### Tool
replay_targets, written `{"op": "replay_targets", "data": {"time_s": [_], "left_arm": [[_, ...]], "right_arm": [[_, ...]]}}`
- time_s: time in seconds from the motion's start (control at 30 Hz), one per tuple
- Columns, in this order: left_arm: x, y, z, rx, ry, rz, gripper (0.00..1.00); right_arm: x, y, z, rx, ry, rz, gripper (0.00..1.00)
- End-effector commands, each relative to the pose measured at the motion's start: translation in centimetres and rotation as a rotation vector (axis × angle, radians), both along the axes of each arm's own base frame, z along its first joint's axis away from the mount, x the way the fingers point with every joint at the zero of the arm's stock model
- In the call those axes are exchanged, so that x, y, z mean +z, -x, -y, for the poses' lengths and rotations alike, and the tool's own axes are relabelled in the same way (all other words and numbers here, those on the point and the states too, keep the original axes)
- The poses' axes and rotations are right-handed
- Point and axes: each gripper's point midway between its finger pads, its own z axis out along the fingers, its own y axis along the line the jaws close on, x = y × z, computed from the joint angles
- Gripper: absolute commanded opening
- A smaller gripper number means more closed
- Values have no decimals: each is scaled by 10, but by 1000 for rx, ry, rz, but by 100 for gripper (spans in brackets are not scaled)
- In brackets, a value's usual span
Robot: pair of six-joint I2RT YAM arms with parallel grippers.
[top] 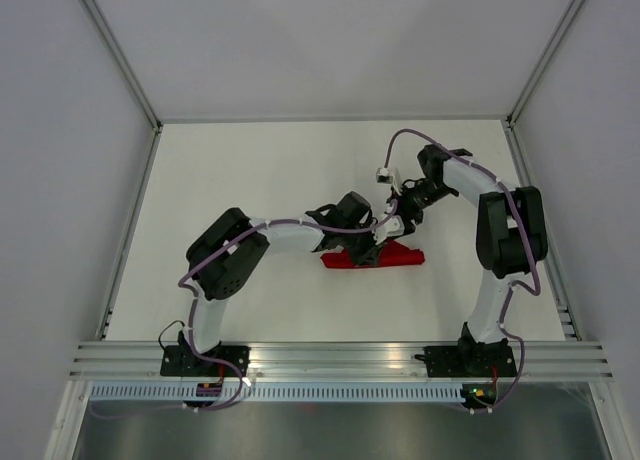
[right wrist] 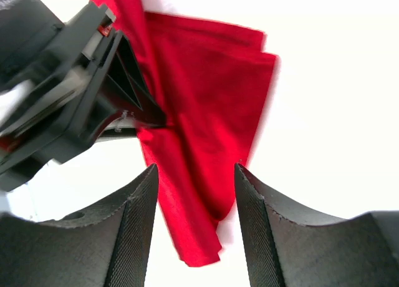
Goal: Fold the napkin, place the utensils inside, and roll it up
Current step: Roll the napkin with the utensil
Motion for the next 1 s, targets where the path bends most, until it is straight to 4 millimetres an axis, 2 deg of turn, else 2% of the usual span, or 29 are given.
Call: {"op": "replay_targets", "data": {"time_s": [0.0,0.03,0.07,0.1,0.17,0.2,0.23,0.27,0.37,0.53,0.6,0.67,0.7,0.77,0.8,0.83,0.9,0.97], "left_arm": [[-40,28,-32,19,-132,-284,2],[-40,27,-32,20,-133,-307,2],[-41,27,-37,26,-144,-345,2],[-42,27,-34,15,-134,-378,2],[-45,26,-39,28,-147,-428,2],[-44,26,-36,21,-138,-457,2],[-46,25,-37,25,-138,-474,2],[-44,21,-39,35,-135,-492,2],[-43,17,-40,48,-122,-533,2],[-40,10,-40,79,-120,-540,2],[-39,7,-39,98,-130,-534,2],[-40,7,-39,104,-134,-538,2],[-40,6,-40,111,-135,-537,2],[-41,5,-40,120,-142,-538,2],[-42,5,-41,124,-144,-543,2],[-41,5,-40,125,-143,-543,2],[-40,4,-40,129,-140,-550,2],[-39,5,-40,125,-132,-581,2]], "right_arm": [[34,-14,-4,-48,-90,166,58],[29,-14,-2,-67,-87,192,58],[39,-15,0,-79,-91,244,58],[41,-15,1,-92,-91,269,58],[42,-10,3,-109,-90,331,59],[33,-1,5,-121,-82,318,59],[39,-9,8,-137,-77,387,59],[39,-8,9,-160,-73,391,60],[30,-14,17,-237,-26,421,62],[12,-46,39,-393,105,436,64],[9,-57,42,-423,121,403,63],[8,-71,54,-482,136,380,64],[18,-80,54,-484,123,372,64],[15,-90,64,-521,111,327,64],[26,-103,67,-537,101,346,64],[24,-101,68,-532,89,312,64],[33,-103,68,-525,48,309,64],[43,-96,64,-484,16,339,64]]}}
